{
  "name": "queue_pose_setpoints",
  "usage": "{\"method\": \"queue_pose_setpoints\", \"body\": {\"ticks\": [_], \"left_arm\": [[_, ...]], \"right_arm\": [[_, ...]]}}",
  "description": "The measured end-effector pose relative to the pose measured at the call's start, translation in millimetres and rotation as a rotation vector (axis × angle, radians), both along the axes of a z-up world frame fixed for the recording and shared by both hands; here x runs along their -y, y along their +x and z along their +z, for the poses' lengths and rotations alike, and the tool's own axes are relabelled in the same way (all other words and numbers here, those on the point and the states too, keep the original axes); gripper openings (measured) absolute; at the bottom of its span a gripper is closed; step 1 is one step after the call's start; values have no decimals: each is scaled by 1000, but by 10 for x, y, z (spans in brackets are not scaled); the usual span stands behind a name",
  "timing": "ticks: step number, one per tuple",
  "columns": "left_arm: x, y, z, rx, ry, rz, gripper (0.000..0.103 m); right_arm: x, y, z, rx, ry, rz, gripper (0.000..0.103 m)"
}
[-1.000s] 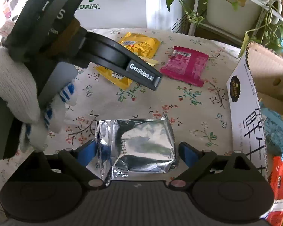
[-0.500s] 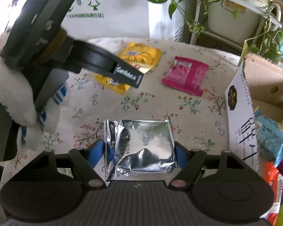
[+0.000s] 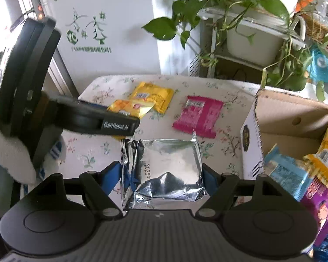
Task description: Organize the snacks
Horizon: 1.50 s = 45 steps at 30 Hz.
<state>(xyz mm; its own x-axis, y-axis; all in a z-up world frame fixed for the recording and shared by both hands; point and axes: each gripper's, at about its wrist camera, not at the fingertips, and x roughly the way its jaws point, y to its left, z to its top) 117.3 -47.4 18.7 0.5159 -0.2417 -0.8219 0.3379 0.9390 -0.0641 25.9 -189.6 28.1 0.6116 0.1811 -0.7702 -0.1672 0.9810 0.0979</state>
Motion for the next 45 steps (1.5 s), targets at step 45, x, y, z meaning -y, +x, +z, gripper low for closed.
{"method": "queue_pose_setpoints", "body": {"ticks": [45], "left_arm": [[262,-955,538,79,-174,69,49]], "right_arm": [[1027,-332,851,214,131,-224,82]]}}
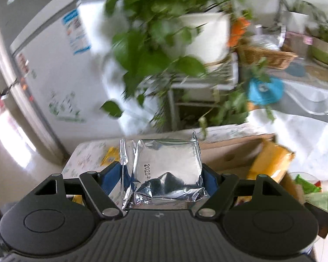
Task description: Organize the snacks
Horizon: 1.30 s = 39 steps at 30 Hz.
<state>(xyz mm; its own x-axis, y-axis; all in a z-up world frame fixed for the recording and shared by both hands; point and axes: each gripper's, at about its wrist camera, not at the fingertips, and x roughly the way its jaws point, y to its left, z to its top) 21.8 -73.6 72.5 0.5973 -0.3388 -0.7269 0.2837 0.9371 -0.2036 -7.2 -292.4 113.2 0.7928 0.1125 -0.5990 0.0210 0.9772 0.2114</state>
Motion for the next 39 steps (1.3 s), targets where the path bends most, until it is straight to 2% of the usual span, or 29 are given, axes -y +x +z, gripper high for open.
{"method": "queue_pose_setpoints", "body": {"ticks": [7,11,18,31,35,39], "left_arm": [[597,-48,266,47,-48,-100,49],[897,-83,327,51,-65,-136,49],[1273,-121,312,24,-77,-182,49],[1671,-228,256,16,-64,-244,50],[1699,-270,284,39,-60,-253,73],[1631,-288,316,54,-70,-249,74]], "right_arm": [[446,-157,158,41,55,-102,83],[660,-210,148,27,87,-168,83],[896,-284,72,-7,153,-252,83],[1015,-307,13,-42,183,-325,84],[1029,-317,26,-31,195,-339,89],[1022,-322,37,-16,204,-335,91]]}}
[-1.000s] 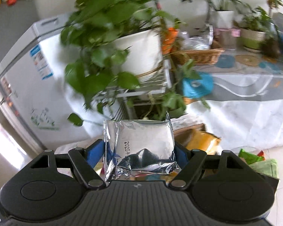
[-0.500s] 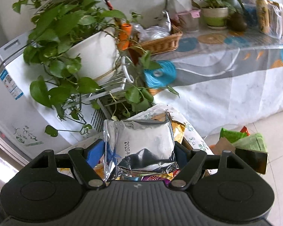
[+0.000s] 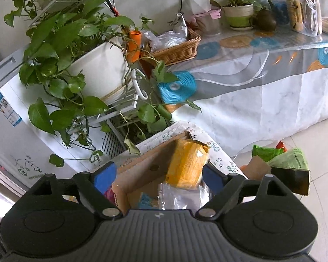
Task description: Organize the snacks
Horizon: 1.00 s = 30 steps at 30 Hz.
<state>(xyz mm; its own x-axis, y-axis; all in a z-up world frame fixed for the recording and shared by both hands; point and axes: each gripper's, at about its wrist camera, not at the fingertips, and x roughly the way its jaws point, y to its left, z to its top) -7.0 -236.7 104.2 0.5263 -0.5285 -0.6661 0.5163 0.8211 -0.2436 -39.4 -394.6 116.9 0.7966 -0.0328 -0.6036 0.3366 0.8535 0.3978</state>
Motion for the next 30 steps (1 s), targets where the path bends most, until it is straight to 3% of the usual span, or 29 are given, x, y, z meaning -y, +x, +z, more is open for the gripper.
{"method": "queue_pose_setpoints", "body": {"ticks": [21,30], "left_arm": [[-714,114,-113,-15,51,114,79],[-1156,274,-213,-11,113,184,83]], "right_arm": [[-247,156,-15,13,-18,92,94],[-473,267,-35,41,-35,170,96]]}}
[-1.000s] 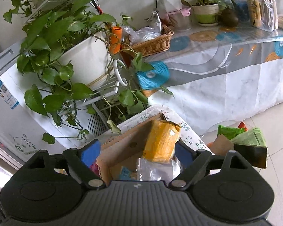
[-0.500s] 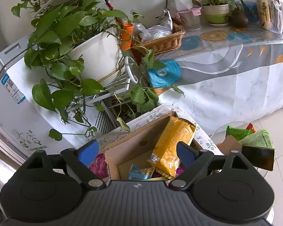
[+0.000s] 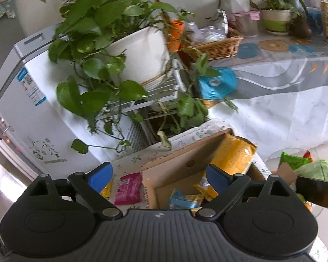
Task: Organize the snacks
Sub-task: 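Move both open tools from the box back to the yellow and pink packets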
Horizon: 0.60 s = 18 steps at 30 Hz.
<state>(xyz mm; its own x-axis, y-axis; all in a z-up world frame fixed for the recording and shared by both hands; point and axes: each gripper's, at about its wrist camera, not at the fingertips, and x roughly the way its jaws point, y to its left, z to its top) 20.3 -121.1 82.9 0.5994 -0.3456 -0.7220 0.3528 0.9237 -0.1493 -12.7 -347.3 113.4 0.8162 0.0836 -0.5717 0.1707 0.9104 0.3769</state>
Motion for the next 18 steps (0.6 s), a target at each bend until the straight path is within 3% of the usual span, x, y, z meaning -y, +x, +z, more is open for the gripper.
{"method": "queue_pose_setpoints", "body": {"ticks": [14,18], "left_arm": [[-630,456,-119,27,112,132,85],[-751,642,-185,22,112,166,86]], "right_arm": [[-543,206,-96,54,-98,157,97],[-696,248,-143,53,-104,214,97]]}}
